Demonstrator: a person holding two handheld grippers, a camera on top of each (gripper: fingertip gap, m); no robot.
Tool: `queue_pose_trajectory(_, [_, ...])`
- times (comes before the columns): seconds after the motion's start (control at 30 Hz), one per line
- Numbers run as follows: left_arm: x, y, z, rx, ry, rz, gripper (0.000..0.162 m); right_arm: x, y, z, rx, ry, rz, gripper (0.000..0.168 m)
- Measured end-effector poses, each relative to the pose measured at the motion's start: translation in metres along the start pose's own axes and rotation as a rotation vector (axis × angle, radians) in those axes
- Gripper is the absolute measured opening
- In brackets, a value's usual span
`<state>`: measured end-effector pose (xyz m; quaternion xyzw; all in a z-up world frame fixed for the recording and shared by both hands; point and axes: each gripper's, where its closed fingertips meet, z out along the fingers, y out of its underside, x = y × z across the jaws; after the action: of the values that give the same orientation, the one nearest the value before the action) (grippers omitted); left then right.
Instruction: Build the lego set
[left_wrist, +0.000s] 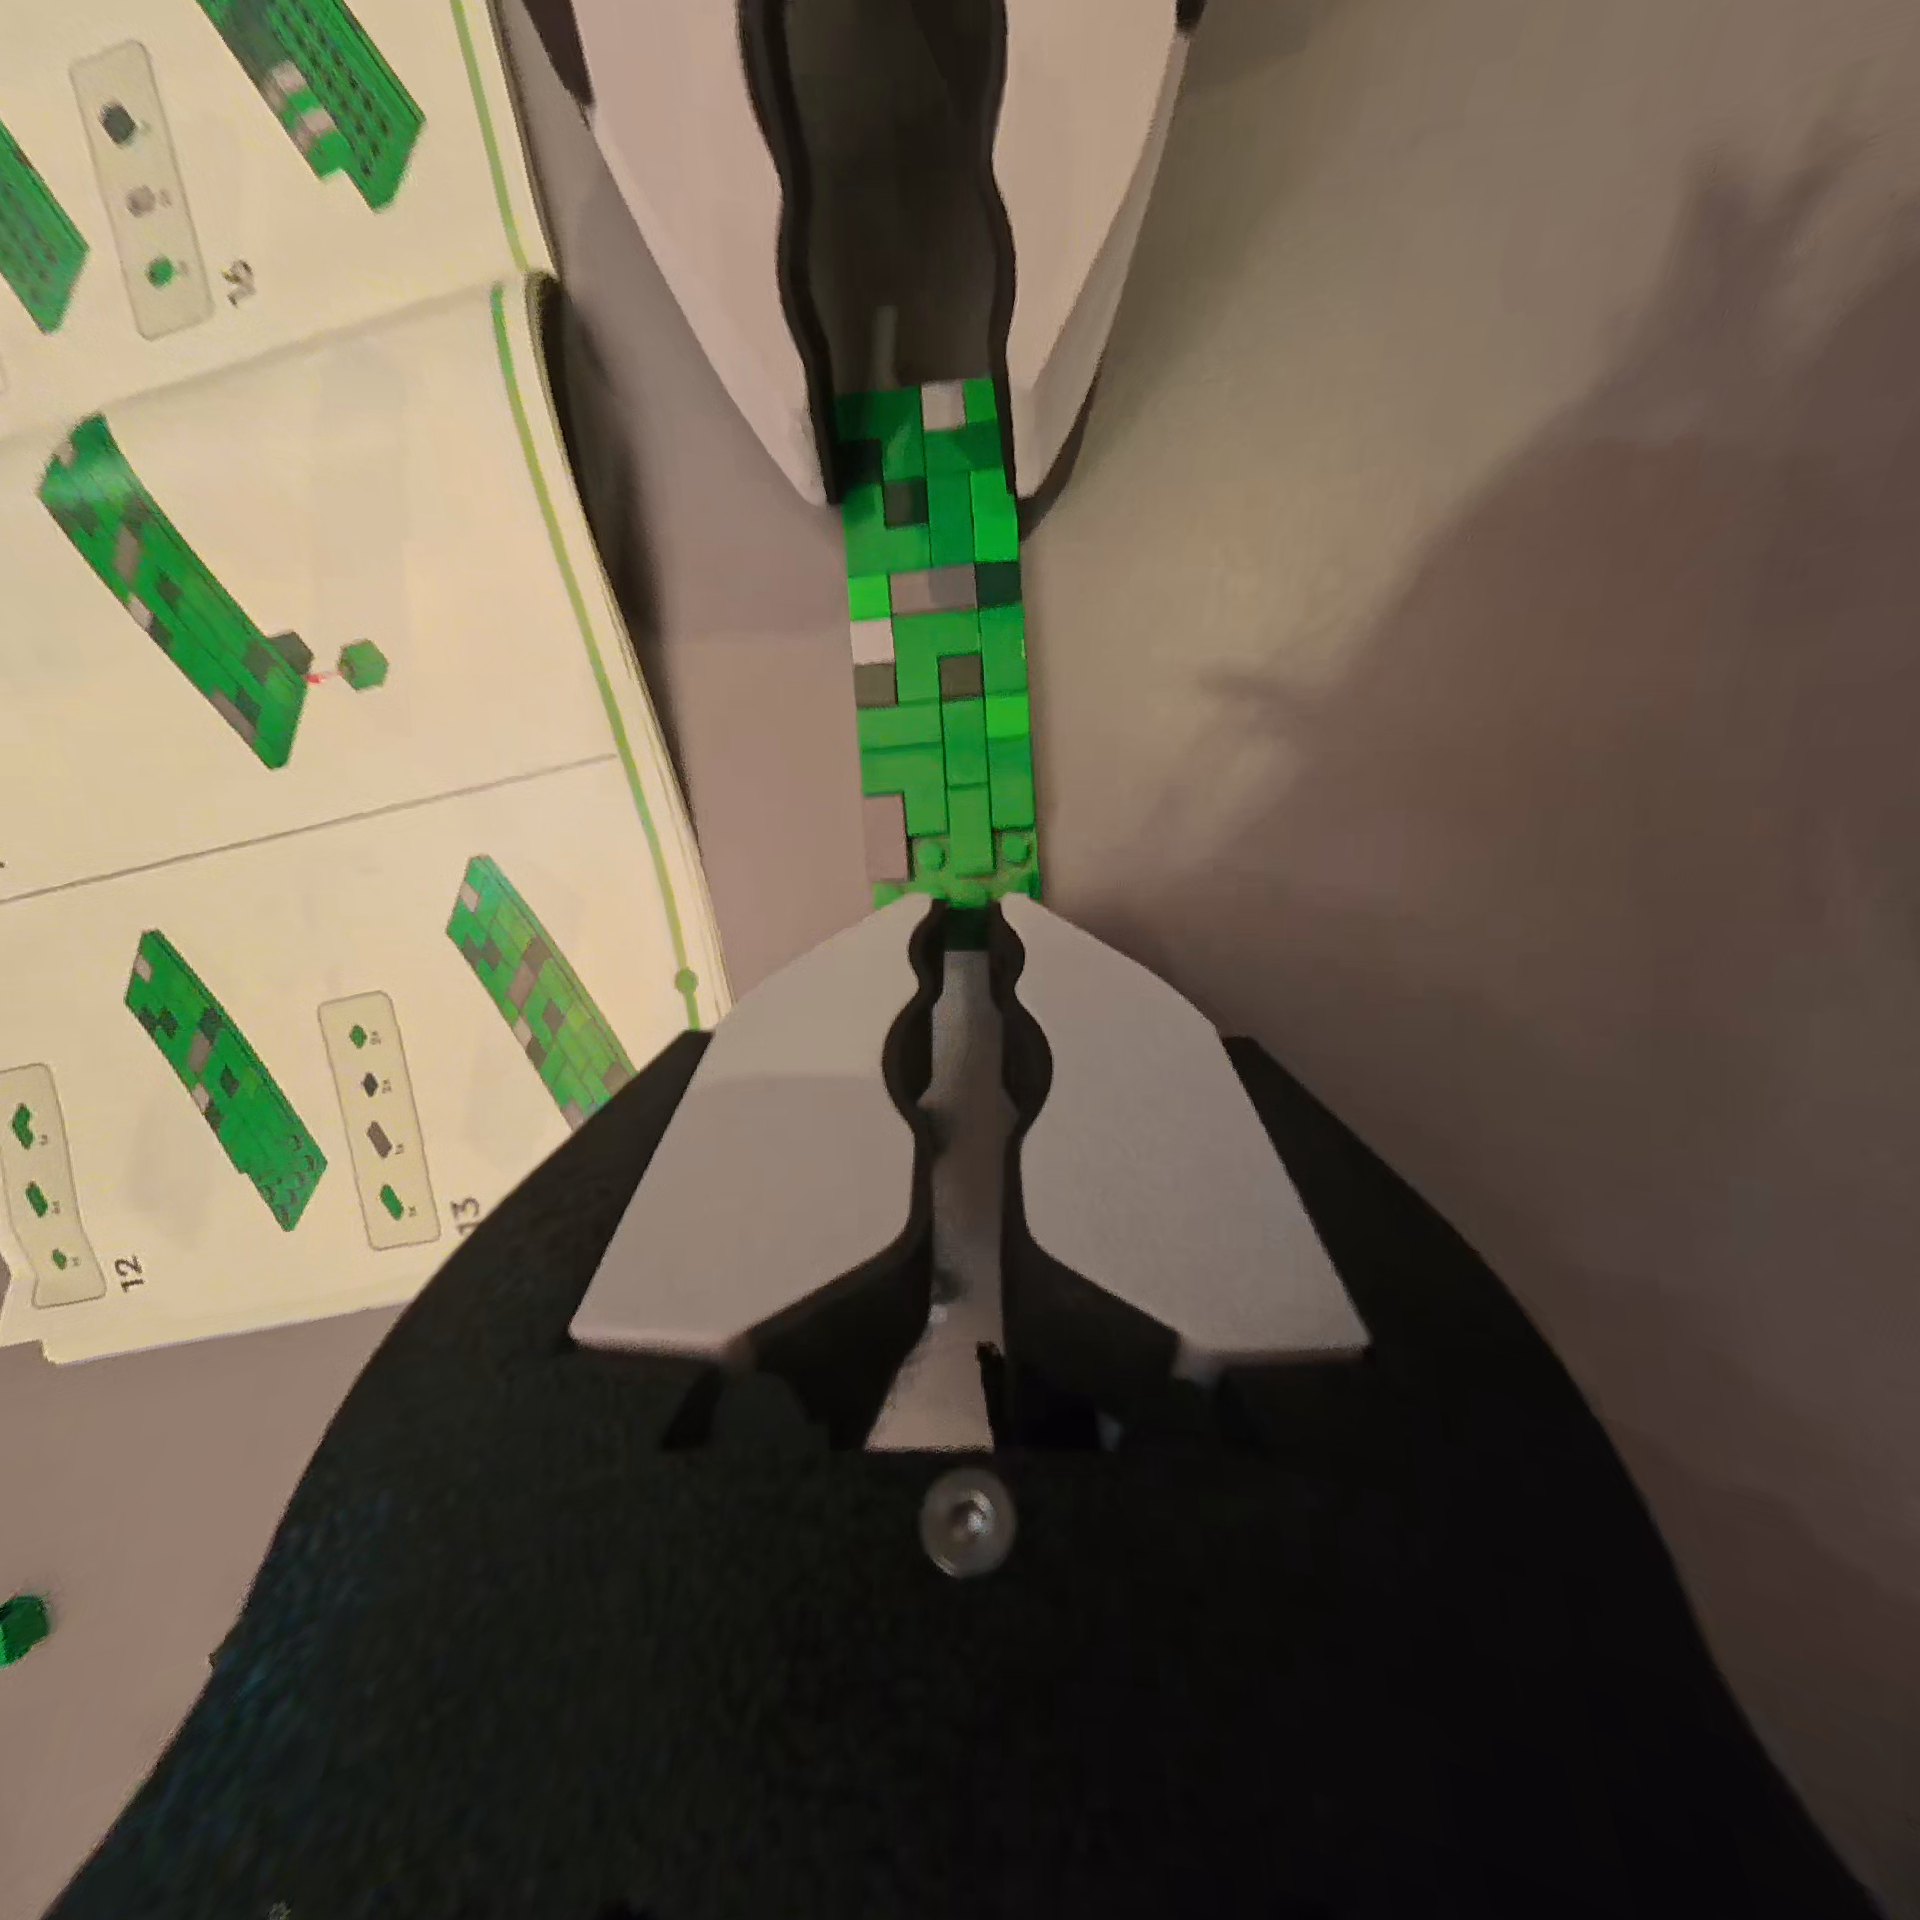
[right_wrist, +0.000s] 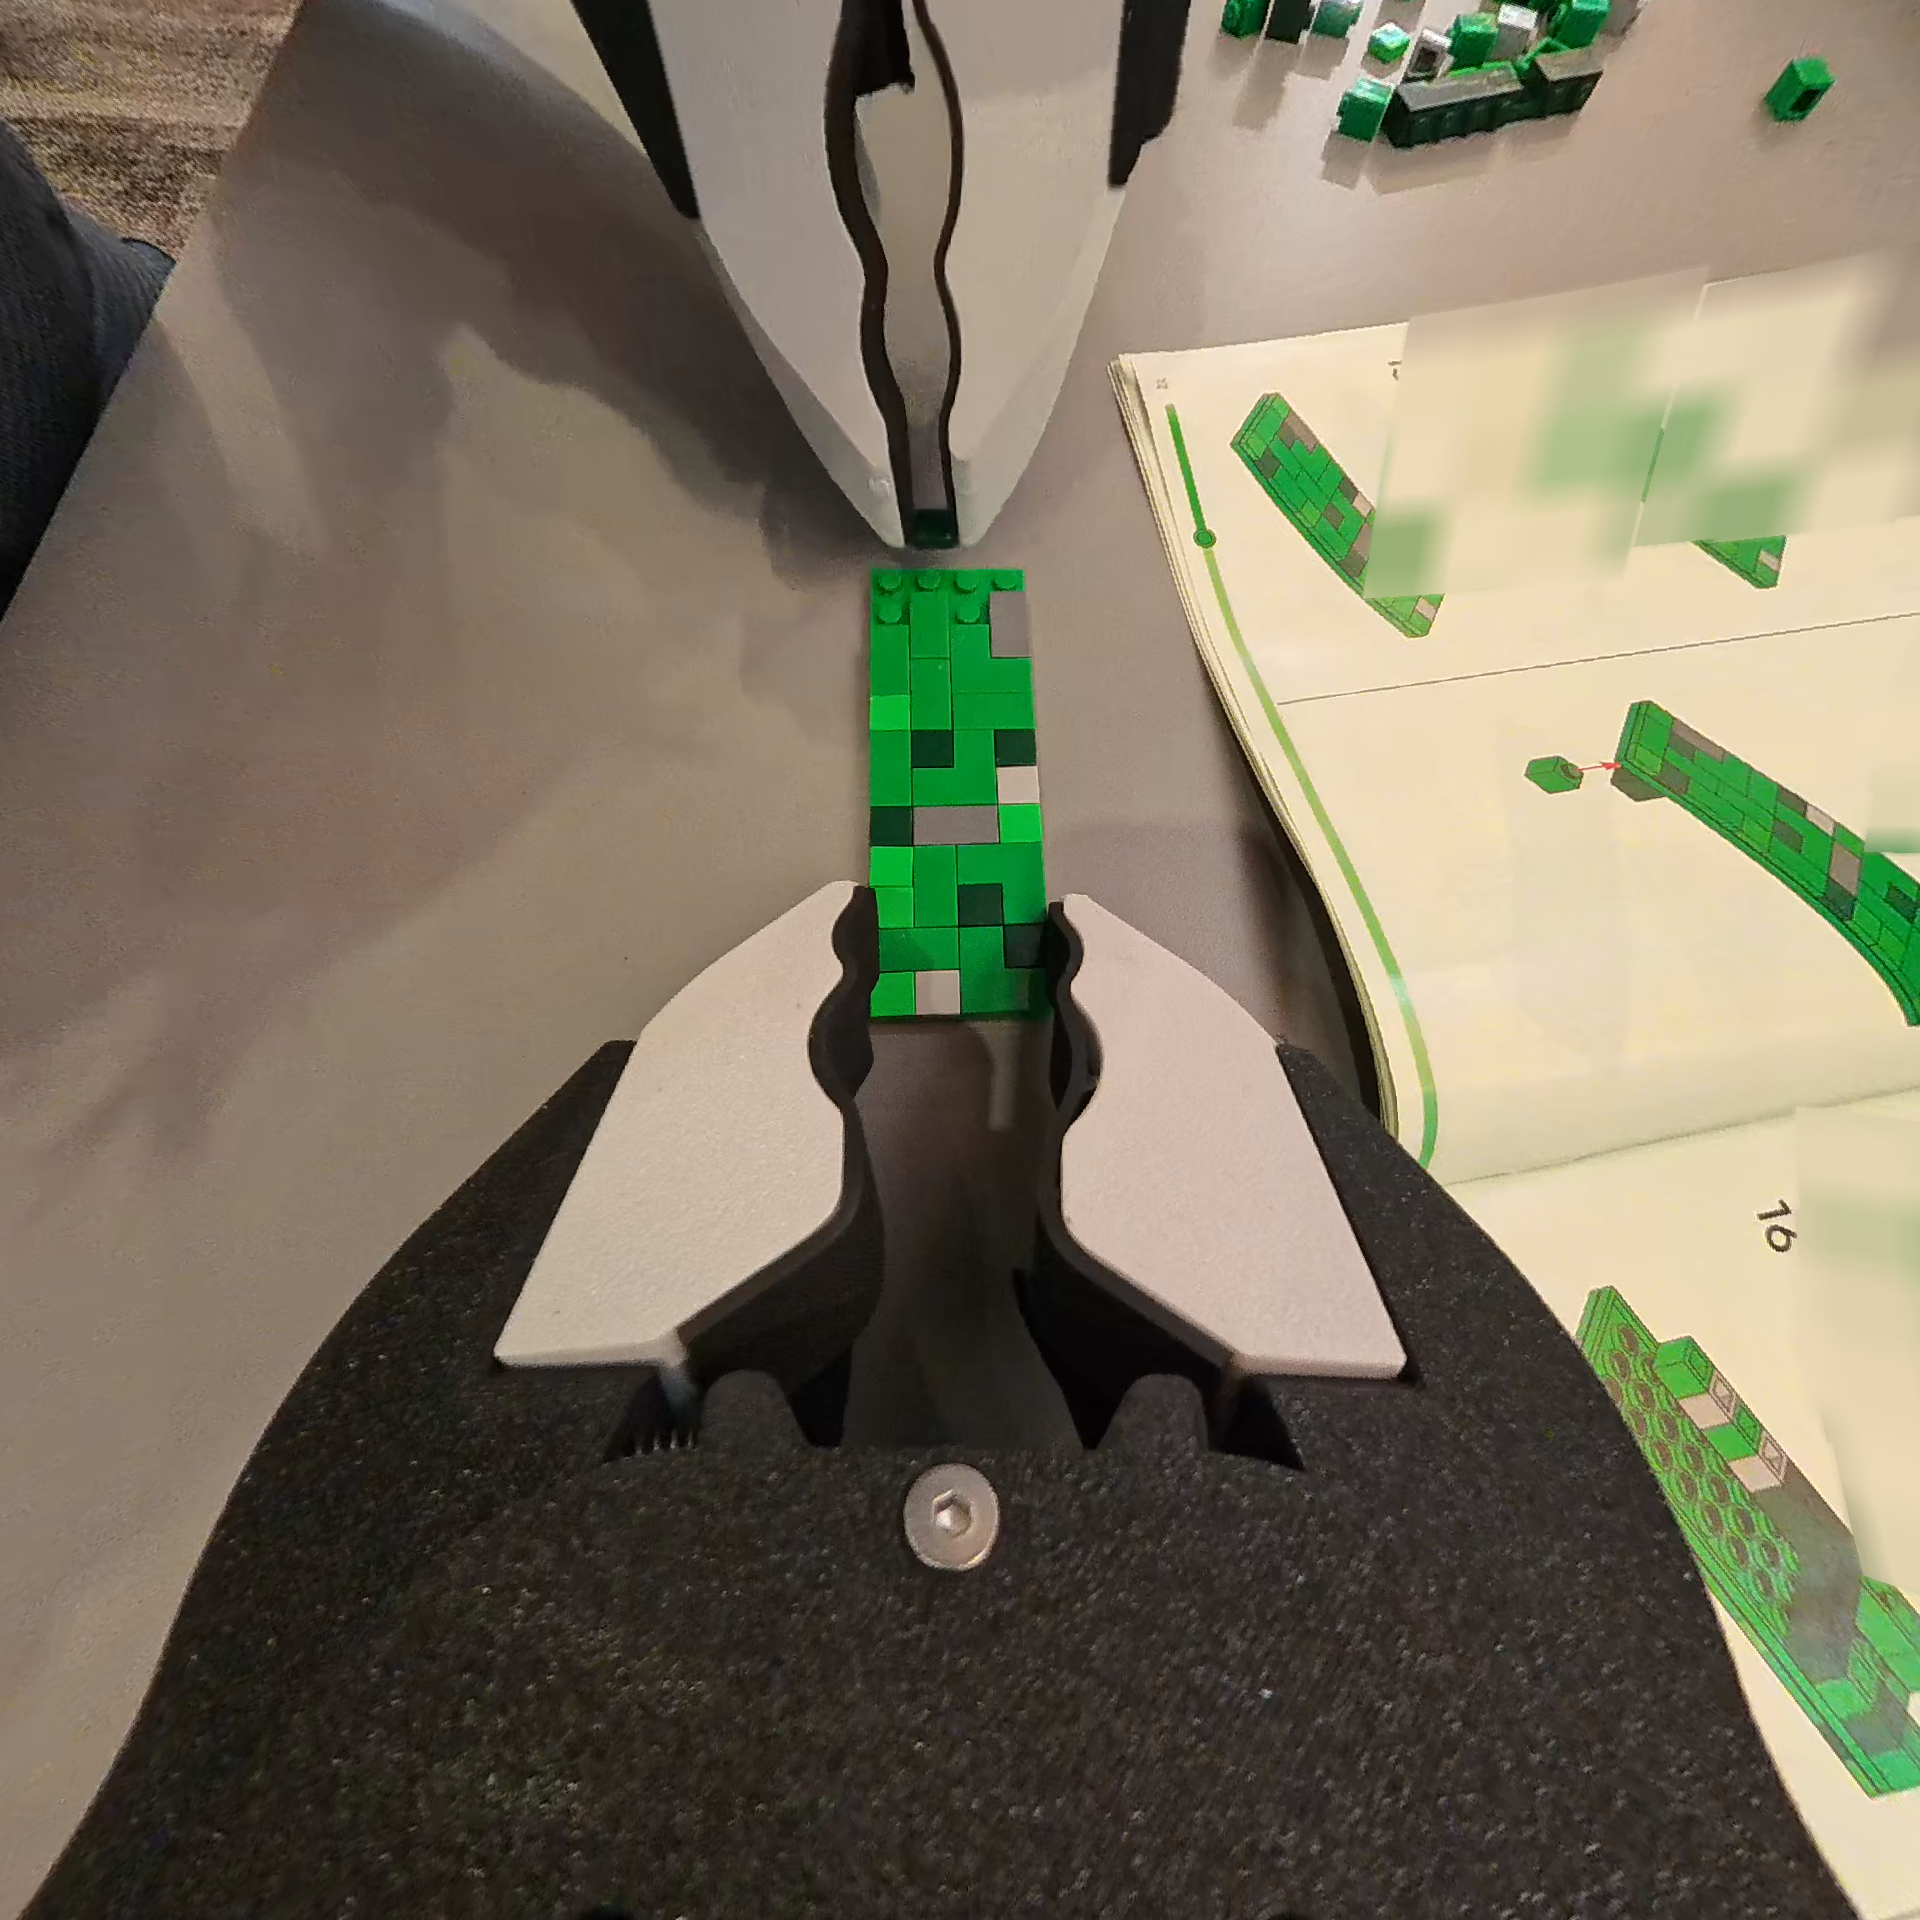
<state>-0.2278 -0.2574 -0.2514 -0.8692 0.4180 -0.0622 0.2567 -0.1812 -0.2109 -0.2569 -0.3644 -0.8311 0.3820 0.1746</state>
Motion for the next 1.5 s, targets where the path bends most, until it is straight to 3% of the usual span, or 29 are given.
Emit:
queue_pose_trajectory(0.87, [-0.005,-0.009,0.011,-0.006,0.035,0.014,0.007,0.000,0.000,0.000,0.000,-0.001,-0.001,0.030])
queue_pose_trajectory(1.5, [0.000,-0.007,0.011,-0.014,0.059,-0.006,0.017,0.000,0.000,0.000,0.000,-0.004,-0.003,0.030])
